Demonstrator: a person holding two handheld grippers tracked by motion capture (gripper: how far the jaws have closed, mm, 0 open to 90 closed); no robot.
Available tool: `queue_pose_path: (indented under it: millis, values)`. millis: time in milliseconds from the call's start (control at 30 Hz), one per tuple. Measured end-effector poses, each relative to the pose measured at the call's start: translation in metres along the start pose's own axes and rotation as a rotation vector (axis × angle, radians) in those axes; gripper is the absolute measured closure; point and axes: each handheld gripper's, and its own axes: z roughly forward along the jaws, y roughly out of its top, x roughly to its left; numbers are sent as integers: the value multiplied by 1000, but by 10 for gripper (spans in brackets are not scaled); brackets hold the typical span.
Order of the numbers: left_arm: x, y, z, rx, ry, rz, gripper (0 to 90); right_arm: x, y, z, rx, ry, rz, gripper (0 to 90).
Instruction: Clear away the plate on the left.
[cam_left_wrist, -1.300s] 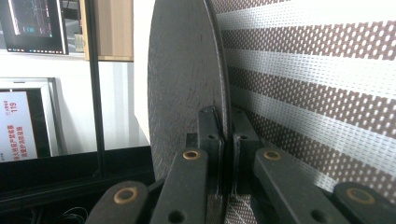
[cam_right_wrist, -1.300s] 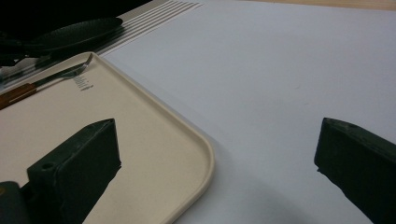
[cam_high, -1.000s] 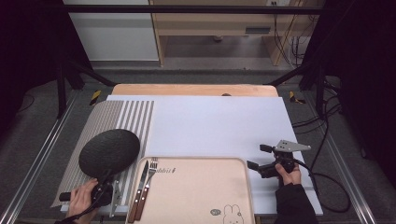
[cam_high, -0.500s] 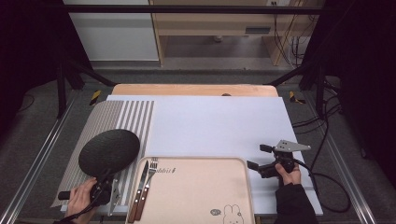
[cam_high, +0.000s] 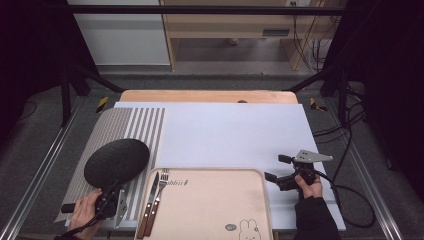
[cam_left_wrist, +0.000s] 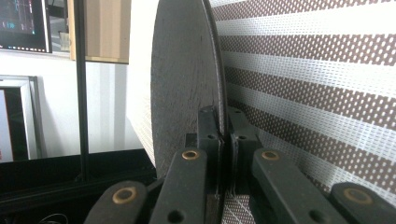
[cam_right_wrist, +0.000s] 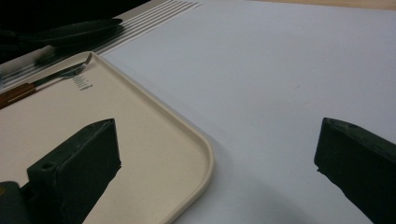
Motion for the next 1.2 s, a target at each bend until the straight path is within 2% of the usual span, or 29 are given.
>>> queue_pose_path:
  millis: [367,667,1200]
  values:
    - [3,0,-2,-3,-9,-13,862,0,0,0,0,0,0,4]
    - [7,2,-8,-6,2,-17,862,0,0,0,1,-1,-4,4]
    - [21,19,-27,-45,14,-8,861,0,0,-1,-2,-1,-1,4]
